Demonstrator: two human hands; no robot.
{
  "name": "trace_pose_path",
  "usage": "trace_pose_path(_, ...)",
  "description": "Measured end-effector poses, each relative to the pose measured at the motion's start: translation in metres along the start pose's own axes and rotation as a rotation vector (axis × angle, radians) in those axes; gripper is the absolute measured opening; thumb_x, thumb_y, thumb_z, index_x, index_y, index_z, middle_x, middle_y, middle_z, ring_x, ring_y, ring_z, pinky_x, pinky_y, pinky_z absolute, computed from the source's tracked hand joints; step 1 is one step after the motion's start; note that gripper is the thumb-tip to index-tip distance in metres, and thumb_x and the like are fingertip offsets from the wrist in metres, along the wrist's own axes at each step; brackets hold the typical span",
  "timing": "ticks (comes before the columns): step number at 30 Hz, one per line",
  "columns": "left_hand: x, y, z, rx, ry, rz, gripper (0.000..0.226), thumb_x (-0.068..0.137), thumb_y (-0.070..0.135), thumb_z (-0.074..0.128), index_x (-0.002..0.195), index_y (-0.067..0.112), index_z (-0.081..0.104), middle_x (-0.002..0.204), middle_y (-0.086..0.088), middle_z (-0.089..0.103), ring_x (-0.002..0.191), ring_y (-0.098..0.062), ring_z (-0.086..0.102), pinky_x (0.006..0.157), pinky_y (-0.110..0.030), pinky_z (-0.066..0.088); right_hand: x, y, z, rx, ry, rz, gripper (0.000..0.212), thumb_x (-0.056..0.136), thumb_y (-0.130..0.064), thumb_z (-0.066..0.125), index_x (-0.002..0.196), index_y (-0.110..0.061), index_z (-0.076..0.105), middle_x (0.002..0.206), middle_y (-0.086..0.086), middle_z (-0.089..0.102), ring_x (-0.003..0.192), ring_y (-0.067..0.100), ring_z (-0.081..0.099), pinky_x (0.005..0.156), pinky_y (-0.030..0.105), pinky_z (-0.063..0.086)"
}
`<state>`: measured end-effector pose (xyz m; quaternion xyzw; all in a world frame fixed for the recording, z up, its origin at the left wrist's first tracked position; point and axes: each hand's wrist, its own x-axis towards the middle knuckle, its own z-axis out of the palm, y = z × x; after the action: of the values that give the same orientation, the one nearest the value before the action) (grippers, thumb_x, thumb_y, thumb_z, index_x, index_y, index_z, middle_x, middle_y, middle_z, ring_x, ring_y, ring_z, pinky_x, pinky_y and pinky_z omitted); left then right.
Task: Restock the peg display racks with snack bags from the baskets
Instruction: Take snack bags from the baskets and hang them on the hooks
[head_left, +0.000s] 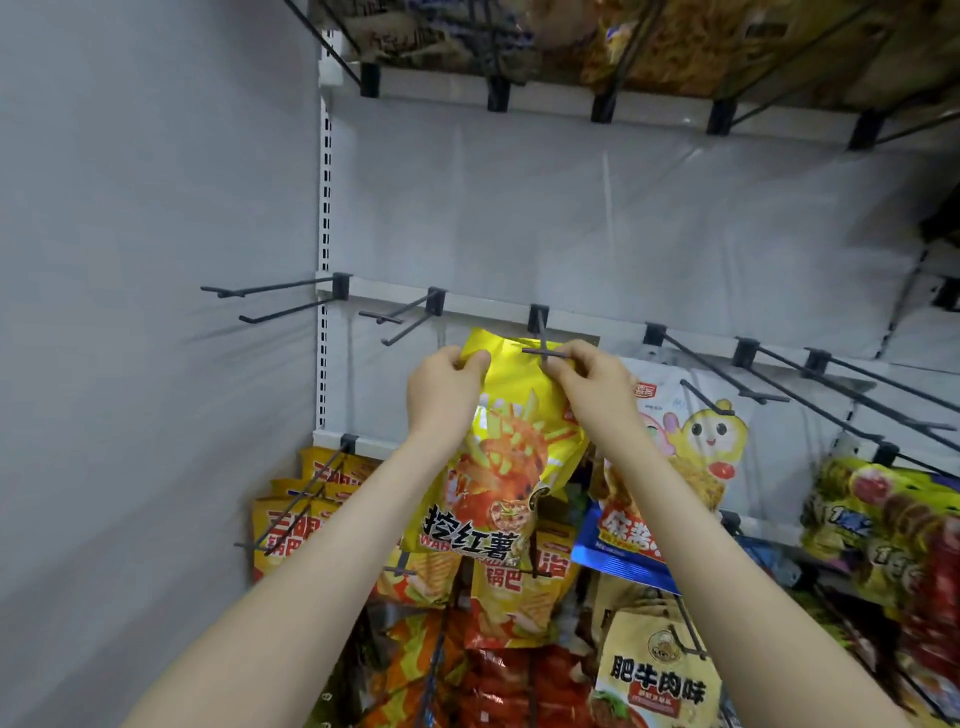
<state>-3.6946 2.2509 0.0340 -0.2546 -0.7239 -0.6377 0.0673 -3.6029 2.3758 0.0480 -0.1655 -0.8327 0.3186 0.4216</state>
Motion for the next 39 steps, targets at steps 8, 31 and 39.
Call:
trace_pose_path(8,0.013,-0.018,0.009,0.043,-0.039,0.034,0.030,0.094,0.034,0.055,0.078,0.009,0.060,0.068,-0.005,0.062,0.076,-0.030,0.062,0.065,-0.035,0.041,-0.006,0.010,0.008,0.002,-0.009,0.004,0.013,0.090,-0.035,0.058,0.083,-0.027,0.065,0.079,0.005,0.067,0.082,0.024,0.061,0.080,0.041,0.049)
trace_pose_path(31,0.036,-0.039,0.025,0.175,-0.081,0.087,0.027,0.098,0.030,0.050,0.105,0.005,0.058,0.099,-0.013,0.065,0.098,-0.031,0.059,0.072,-0.033,0.039,0.018,0.028,0.030,-0.119,0.126,0.065,0.014,0.094,-0.030,0.055,0.083,-0.033,0.063,0.083,-0.007,0.058,0.105,0.023,0.052,0.089,0.035,0.028)
trace_pose_path(39,0.013,-0.087,0.047,0.749,-0.021,0.859,0.066,0.086,0.030,0.061,0.145,0.013,0.037,0.157,-0.019,0.016,0.145,-0.035,0.013,0.116,-0.049,0.014,0.005,0.059,0.059,-0.589,0.508,-0.249,0.027,0.083,-0.023,0.055,0.108,-0.012,0.052,0.116,0.011,0.057,0.112,0.027,0.044,0.093,0.040,0.022)
